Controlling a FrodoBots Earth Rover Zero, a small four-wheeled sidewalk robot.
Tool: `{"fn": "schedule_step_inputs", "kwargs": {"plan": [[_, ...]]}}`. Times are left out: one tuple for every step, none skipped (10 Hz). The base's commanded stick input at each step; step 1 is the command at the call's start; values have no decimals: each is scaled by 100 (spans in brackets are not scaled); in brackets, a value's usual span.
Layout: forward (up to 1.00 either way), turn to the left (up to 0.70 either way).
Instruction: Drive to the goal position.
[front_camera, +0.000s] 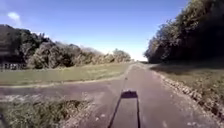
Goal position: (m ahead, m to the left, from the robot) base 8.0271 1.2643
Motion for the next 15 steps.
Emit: {"fn": "schedule_step_inputs", "kwargs": {"plan": [[50, 0], [50, 0], [50, 0], [50, 0], [50, 0], [50, 0], [50, 0], [50, 0], [50, 0], [50, 0], [50, 0], [50, 11], [50, 36], [50, 46], [50, 50]]}}
